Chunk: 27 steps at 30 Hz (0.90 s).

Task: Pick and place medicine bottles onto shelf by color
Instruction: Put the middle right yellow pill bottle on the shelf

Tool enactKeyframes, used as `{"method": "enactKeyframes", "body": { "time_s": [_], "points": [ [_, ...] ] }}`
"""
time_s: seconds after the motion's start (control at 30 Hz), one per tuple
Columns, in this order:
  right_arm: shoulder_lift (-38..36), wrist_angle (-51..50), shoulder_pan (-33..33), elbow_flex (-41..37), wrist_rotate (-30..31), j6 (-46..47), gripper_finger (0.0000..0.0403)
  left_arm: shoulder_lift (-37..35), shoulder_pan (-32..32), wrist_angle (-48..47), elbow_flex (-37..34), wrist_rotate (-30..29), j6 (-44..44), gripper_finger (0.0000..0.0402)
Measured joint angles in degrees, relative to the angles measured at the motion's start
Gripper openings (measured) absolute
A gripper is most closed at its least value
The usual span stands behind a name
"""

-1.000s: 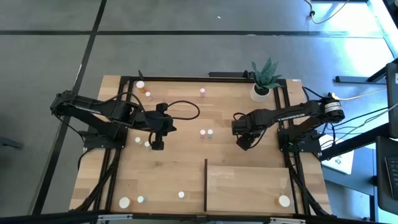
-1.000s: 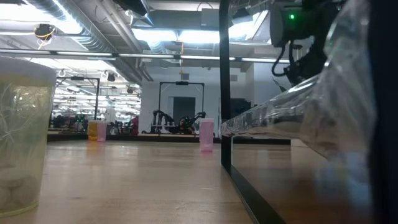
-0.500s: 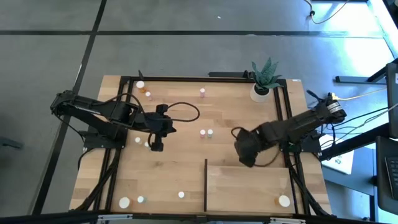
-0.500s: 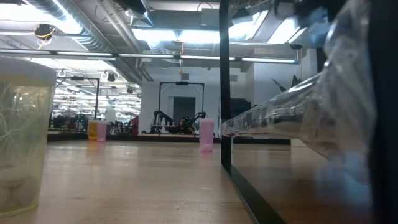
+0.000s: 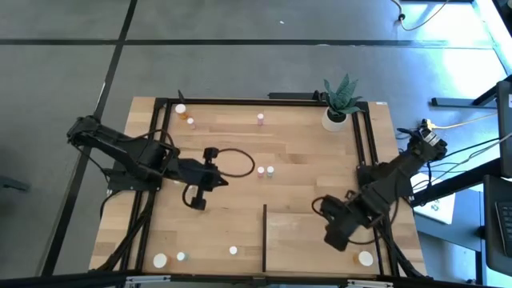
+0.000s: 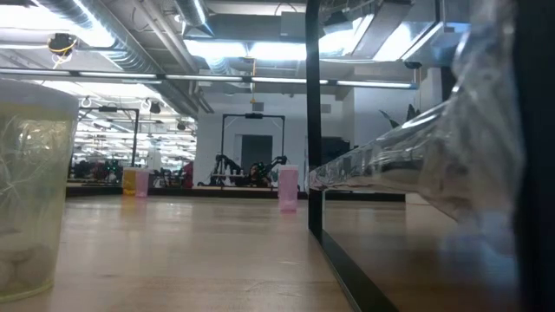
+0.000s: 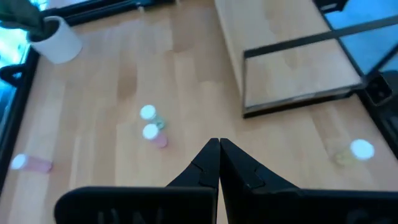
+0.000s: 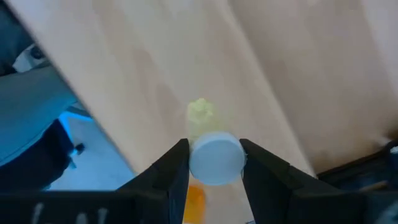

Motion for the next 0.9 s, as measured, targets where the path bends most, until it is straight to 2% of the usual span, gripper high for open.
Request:
{"method": "enactKeyframes", "body": {
  "time_s": [0.17, 0.47, 0.9],
  "points": [
    [0.2, 2.84, 3.56, 0.0, -0.01, 2.53, 0.0135, 2.88, -2.39, 3.81, 0.0, 0.0, 0.0, 0.0],
    [3.0, 9.01, 7.28, 0.0, -1.46, 1.67, 0.0135, 7.72, -7.6, 11.2, 0.0, -0.02, 0.0, 0.0],
    [9.98, 10.26, 9.94, -0.02, -1.4, -0.01, 0.0135, 7.88, -11.72, 15.64, 0.0, -0.32, -0.45, 0.0]
  ]
}}
